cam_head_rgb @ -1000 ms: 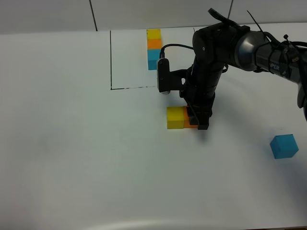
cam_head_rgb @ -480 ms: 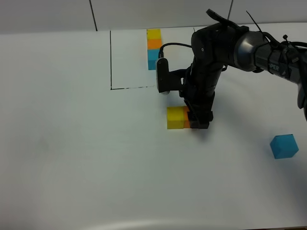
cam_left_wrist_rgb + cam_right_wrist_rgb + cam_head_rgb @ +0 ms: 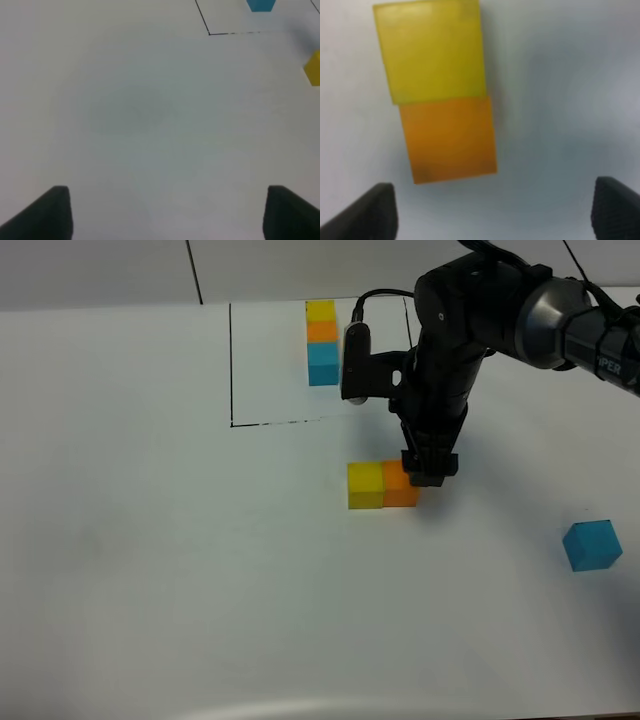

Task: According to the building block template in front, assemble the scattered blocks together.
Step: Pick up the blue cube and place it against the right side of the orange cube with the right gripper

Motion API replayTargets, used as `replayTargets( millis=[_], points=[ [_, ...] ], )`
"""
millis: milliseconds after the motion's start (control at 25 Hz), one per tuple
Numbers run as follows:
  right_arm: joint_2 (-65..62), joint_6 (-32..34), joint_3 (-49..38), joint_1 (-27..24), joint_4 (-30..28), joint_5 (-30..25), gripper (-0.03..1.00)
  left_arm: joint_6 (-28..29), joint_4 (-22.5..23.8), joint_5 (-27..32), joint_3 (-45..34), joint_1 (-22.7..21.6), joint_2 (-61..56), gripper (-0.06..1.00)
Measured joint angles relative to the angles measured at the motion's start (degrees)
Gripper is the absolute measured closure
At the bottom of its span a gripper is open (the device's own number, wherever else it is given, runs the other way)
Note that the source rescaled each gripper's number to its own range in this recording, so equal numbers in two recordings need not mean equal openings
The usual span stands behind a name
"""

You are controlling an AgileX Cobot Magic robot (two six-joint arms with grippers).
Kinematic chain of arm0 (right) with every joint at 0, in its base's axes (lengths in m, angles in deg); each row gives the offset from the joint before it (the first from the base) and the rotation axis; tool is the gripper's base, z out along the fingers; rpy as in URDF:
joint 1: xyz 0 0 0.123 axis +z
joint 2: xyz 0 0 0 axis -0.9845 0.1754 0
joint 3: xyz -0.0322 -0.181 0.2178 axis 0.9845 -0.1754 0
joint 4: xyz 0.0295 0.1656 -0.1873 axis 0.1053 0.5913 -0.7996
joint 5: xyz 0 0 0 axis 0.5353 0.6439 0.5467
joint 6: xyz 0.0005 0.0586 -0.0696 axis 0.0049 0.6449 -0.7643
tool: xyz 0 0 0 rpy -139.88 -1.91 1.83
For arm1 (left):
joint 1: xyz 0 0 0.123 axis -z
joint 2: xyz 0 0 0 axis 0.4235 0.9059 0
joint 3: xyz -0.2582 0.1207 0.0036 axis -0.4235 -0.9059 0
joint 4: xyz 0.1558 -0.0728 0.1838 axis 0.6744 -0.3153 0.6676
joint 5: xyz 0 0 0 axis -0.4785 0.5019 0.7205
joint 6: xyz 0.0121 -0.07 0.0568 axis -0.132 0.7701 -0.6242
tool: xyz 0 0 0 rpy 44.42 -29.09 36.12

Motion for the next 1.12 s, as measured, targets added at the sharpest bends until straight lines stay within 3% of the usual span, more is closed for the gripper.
replayTargets(
  millis=[240,480,680,880,1120],
  points=[
    [-5.5,6.5,-6.8,-3.8,0.1,0.4,0.35,0.0,0.0,0.0,0.0,0.0,0.0,0.28],
    [-16.5,15.0,-20.2,-7.4,0.1,9.3,0.35,0.0,0.0,0.0,0.0,0.0,0.0,0.28],
    [-26.4,29.2,-30.1,-10.9,-2.0,14.5,0.35,-0.1,0.0,0.0,0.0,0.0,0.0,0.28],
    [-31.5,43.5,-38.3,-16.7,-4.6,15.9,0.35,-0.1,0.0,0.0,0.0,0.0,0.0,0.28],
    [-32.1,45.9,-45.9,-21.0,-1.5,19.3,0.35,-0.1,0.0,0.0,0.0,0.0,0.0,0.28]
  ],
)
